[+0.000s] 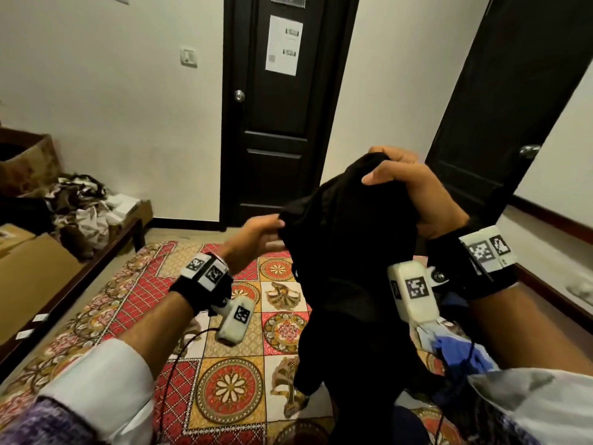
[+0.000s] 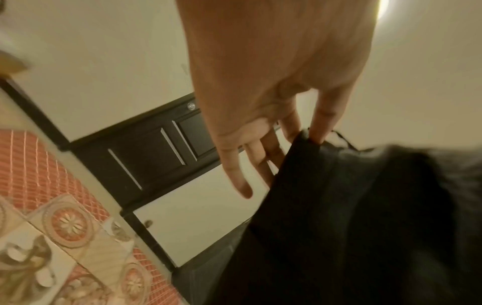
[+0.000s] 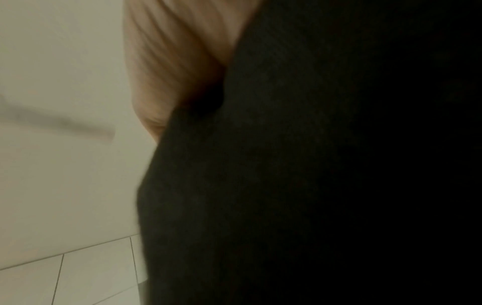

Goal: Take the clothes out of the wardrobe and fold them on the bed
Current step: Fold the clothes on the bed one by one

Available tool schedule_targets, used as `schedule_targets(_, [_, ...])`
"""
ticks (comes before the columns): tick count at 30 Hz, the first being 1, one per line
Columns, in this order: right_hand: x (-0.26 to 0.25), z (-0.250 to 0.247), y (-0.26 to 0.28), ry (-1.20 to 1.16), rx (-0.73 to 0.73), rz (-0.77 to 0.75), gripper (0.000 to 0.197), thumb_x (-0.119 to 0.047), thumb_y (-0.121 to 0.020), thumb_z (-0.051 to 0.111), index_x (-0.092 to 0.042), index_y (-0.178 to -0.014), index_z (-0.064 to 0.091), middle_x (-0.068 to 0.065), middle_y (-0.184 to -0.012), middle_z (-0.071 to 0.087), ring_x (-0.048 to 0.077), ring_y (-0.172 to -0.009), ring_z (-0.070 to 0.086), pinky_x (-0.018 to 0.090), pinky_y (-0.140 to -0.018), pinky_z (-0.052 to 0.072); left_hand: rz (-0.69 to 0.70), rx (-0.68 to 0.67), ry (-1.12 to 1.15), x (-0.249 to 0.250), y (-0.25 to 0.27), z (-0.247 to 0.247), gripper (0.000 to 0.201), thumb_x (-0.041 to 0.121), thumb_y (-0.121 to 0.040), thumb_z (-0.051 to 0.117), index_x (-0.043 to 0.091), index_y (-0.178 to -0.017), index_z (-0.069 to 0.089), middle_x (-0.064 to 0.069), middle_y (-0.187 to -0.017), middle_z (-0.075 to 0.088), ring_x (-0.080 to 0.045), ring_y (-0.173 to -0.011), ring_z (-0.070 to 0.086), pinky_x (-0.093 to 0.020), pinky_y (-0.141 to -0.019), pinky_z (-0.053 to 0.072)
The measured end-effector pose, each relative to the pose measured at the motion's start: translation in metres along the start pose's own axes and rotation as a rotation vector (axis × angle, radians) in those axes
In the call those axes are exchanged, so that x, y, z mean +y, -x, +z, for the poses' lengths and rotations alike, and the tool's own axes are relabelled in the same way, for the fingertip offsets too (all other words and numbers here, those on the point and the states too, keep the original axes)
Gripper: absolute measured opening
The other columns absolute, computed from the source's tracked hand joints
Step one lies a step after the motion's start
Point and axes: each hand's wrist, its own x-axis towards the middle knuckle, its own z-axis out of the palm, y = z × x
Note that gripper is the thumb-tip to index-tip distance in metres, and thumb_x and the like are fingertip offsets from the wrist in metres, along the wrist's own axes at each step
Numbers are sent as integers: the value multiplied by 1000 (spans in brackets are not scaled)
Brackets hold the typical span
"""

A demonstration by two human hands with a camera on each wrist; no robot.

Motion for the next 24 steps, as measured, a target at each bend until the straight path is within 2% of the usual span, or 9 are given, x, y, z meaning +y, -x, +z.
schedule_targets(4, [2, -9, -1, 44, 77, -11, 24, 8, -88, 50, -10, -72, 49, 3, -64, 51, 12, -57, 53, 20, -52, 45, 78, 103, 146, 49, -3, -5, 28, 17, -102, 46, 6, -123, 62, -15, -121, 69, -28, -106, 69, -38, -90, 58])
schedule_targets(9, [20, -41, -11, 152, 319, -41, 20, 0, -84, 60, -13, -70, 64, 2, -71, 61, 15, -71, 59, 26, -68, 48, 219, 222, 202, 109, 2, -14, 18, 16, -100, 49, 12, -104, 65, 0, -94, 72, -13, -80, 70, -26, -73, 58])
schedule_targets(12, [46, -69, -27, 432, 441, 14, 20, -16, -83, 74, -9, -67, 67, 2, -64, 62, 14, -64, 59, 31, -65, 46, 318, 277, 106, 141, 7, -16, 8, 19, -97, 55, 15, -96, 62, 0, -90, 63, -14, -86, 65, -25, -75, 56])
schedule_targets(14, [62, -81, -37, 635, 426, 132, 32, -32, -81, 82, -6, -69, 68, 7, -65, 61, 20, -66, 57, 35, -65, 43, 344, 283, 6, 152, 9, -8, 17, 19, -98, 58, 20, -81, 59, 2, -80, 56, -11, -78, 60, -23, -68, 52])
schedule_targets(16, [70, -81, -45, 830, 367, 249, 33, -33, -87, 79, -6, -74, 67, 7, -68, 61, 23, -71, 57, 33, -63, 39, 341, 301, -21, 156, 7, 3, 23, 20, -98, 61, 18, -76, 55, 3, -72, 50, -9, -67, 54, -20, -58, 44])
schedule_targets(18, [72, -65, -45, 947, 377, 290, 17, -27, -91, 74, -10, -92, 74, 7, -84, 71, 27, -88, 66, 32, -73, 46, 308, 337, 5, 154, 5, 14, 17, 19, -97, 63, 11, -83, 59, 0, -71, 53, -11, -66, 56, -20, -57, 45])
schedule_targets(19, [73, -53, -42, 964, 425, 255, 16, -27, -89, 72, -14, -98, 75, 6, -90, 74, 28, -95, 69, 34, -81, 50, 278, 358, 23, 151, 3, 18, 17, 18, -96, 64, 10, -82, 61, -1, -71, 56, -12, -66, 58, -21, -58, 47])
schedule_targets(21, [77, -19, -27, 820, 499, 112, 25, -36, -81, 72, -20, -100, 73, 0, -91, 74, 24, -94, 71, 36, -85, 55, 217, 388, 47, 143, 0, 26, 23, 17, -96, 65, 15, -73, 63, 0, -68, 59, -12, -64, 61, -23, -57, 48])
schedule_targets(24, [96, 44, -10, 504, 286, 110, 52, -60, -68, 78, -30, -110, 65, -4, -101, 74, 17, -95, 73, 41, -84, 60, 148, 368, -29, 123, 0, 47, 26, 16, -95, 66, 19, -69, 62, 1, -68, 59, -11, -67, 59, -25, -61, 45])
